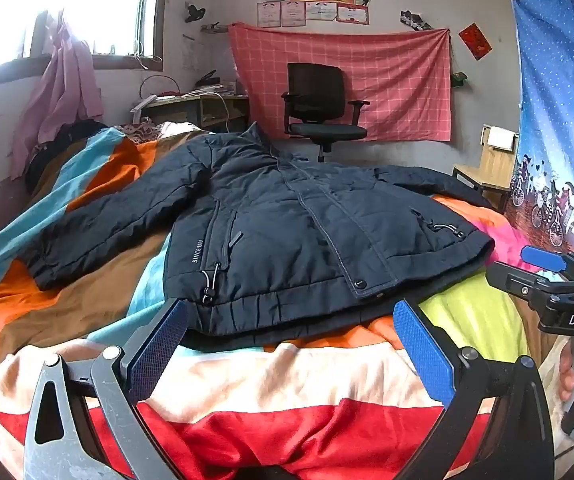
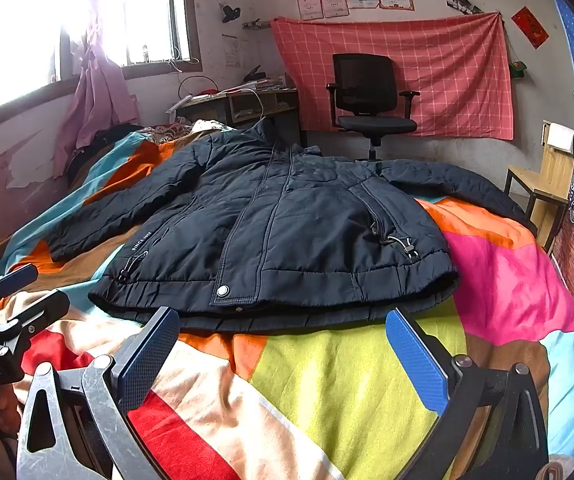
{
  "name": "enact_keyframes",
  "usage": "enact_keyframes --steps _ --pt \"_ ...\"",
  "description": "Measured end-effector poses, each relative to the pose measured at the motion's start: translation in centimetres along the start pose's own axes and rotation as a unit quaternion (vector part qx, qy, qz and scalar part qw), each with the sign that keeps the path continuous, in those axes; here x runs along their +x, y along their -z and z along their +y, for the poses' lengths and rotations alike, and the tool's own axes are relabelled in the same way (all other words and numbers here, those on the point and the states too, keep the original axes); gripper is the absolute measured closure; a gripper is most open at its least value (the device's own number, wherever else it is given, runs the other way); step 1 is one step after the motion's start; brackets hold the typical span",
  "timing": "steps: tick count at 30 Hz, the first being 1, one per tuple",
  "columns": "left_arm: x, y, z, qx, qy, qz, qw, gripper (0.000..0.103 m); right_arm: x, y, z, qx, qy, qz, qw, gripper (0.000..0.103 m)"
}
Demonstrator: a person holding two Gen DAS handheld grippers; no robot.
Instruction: Fold large clothes
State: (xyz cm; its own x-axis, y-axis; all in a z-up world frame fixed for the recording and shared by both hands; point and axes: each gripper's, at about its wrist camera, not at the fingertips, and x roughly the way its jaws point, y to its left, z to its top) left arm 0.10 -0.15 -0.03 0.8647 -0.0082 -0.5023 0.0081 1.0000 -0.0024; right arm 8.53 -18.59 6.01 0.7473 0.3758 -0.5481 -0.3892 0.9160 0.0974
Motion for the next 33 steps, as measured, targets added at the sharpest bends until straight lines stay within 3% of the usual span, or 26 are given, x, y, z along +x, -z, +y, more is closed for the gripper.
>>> enact_keyframes --steps 33 --pt "0.07 0.03 0.15 0.000 0.003 -0.001 1.0000 0.002 -0.03 -0.03 -0.02 0.002 -0.001 0.000 1.000 0.000"
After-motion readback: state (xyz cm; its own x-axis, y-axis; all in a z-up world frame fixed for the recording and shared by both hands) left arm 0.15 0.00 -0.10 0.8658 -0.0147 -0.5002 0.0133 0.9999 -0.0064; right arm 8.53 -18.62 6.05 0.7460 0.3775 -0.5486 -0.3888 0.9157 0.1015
